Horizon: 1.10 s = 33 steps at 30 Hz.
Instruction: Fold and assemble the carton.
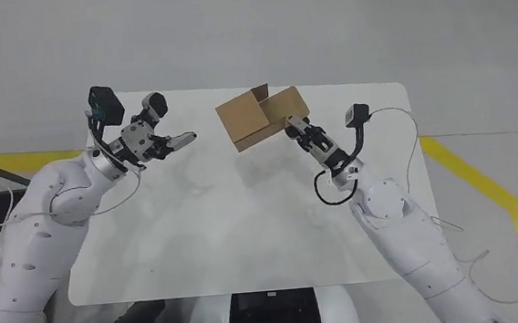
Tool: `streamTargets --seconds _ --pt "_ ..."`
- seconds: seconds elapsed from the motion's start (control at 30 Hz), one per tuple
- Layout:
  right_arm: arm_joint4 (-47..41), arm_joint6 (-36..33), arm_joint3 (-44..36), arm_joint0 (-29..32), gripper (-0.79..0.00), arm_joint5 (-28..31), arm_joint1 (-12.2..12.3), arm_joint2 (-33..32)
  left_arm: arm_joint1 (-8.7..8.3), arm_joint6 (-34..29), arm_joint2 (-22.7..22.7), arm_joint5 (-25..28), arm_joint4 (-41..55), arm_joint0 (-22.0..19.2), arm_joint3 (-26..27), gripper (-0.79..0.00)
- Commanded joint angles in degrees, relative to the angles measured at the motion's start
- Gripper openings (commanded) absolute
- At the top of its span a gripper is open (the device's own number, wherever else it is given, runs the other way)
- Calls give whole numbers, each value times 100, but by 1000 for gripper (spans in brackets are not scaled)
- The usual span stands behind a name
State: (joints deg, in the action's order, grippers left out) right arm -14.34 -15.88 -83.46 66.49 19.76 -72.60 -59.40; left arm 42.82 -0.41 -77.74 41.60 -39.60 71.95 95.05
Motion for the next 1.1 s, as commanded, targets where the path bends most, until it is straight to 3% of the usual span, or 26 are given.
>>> streamTargets --seconds 0.0,0.1,0.77,0.83,1.07 --pt "-93 -42 -19 5 -785 -112 -13 9 26 364 66 107 -729 -3 37 0" --pt "-177 -78 -41 9 -785 -138 -25 12 69 890 170 203 -1516 -7 25 0" --pt "-250 14 -134 88 -785 -211 -37 4 71 859 164 149 -1576 0 46 0" --pt "-332 86 -206 155 -785 -317 -50 2 66 783 132 42 -2033 30 148 0" --pt "-400 342 -514 533 -785 -598 -70 -17 65 1524 130 196 -3373 183 58 0"
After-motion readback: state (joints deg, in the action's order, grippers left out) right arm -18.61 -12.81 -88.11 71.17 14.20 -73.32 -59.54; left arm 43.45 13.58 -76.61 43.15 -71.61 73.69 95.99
